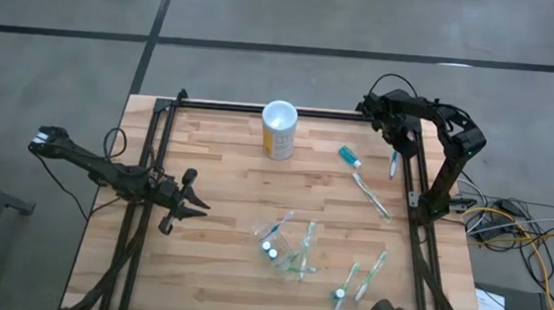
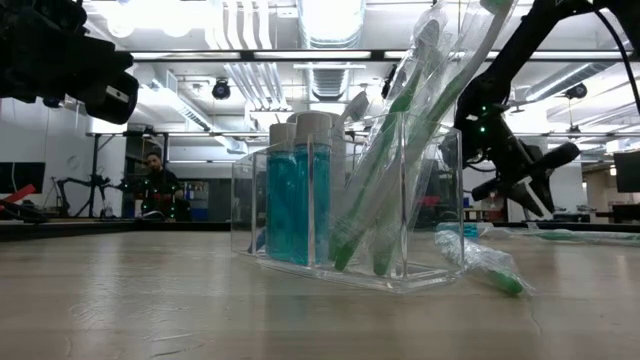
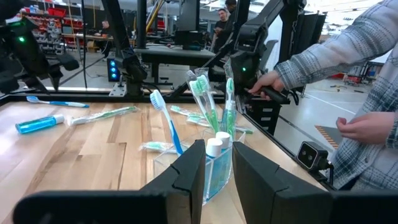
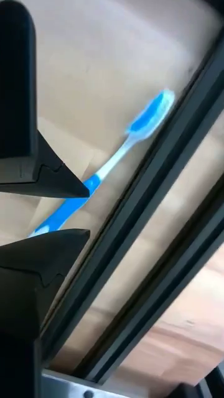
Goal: Pick & Place toothbrushing station
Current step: Put the blue toothbrush into the left section of the transparent organizer
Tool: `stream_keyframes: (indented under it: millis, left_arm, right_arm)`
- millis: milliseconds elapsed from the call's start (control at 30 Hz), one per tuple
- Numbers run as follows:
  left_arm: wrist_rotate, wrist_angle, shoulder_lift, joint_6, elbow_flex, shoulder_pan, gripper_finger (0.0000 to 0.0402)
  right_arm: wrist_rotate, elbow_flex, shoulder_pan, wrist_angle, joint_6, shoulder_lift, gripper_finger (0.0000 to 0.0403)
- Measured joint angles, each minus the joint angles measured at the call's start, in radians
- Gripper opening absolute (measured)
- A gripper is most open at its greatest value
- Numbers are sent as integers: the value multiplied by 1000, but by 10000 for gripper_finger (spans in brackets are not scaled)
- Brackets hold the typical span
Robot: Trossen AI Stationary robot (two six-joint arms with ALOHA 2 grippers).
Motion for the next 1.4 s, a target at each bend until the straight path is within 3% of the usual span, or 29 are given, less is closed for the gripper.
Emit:
stream_keyframes:
  millis: [367, 733, 1067, 1400]
  left_arm:
    - [0, 0, 0, 0, 0, 0, 85]
    - [0, 0, 0, 0, 0, 0, 85]
    - [0, 0, 0, 0, 0, 0, 85]
    - [0, 0, 0, 0, 0, 0, 85]
  right_arm:
    - [-17, -90, 42, 1, 55, 0, 88]
    - [-102, -118, 92, 84, 63, 0, 82]
    - [-103, -115, 124, 86, 82, 0, 82]
    - [-95, -119, 125, -123, 203, 0, 82]
